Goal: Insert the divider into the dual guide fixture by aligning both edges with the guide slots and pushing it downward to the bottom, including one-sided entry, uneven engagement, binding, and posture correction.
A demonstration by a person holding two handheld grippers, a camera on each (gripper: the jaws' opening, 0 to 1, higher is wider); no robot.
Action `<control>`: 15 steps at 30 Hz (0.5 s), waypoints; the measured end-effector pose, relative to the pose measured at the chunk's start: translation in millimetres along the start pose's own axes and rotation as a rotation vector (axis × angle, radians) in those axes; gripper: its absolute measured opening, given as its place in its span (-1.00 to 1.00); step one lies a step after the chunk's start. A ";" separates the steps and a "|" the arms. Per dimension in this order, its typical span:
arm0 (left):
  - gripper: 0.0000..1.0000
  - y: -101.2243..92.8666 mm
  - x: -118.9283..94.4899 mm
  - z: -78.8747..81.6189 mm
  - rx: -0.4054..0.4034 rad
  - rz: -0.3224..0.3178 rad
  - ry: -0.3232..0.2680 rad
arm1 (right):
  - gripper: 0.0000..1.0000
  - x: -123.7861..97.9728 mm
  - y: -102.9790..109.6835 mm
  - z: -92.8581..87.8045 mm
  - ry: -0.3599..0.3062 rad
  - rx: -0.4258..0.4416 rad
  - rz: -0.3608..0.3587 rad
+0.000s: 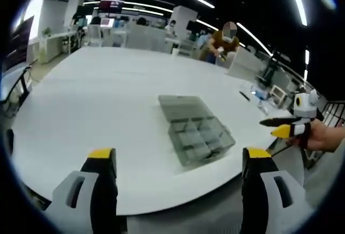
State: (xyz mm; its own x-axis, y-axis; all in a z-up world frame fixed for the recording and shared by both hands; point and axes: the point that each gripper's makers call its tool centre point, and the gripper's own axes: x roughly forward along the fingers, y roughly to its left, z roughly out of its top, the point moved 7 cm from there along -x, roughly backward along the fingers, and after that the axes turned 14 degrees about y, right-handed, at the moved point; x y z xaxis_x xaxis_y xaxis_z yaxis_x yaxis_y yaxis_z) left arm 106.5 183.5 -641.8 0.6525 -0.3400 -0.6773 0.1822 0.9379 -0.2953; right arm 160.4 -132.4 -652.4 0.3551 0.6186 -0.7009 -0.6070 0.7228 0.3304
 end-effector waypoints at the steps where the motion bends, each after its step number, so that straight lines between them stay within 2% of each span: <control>1: 0.91 0.1 0.1 -0.1 0.000 0.000 0.001 | 0.66 0.0 -0.3 -0.1 0.000 0.000 0.000; 15: 0.90 -0.9 -0.1 -0.4 0.003 0.000 0.008 | 0.65 -0.9 -0.2 -0.4 -0.002 0.001 0.001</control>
State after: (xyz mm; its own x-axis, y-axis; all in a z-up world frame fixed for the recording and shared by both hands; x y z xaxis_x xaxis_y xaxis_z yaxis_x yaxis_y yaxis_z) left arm 106.0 182.7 -641.8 0.6468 -0.3409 -0.6822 0.1844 0.9379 -0.2938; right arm 159.9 -133.3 -652.1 0.3558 0.6200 -0.6993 -0.6066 0.7224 0.3319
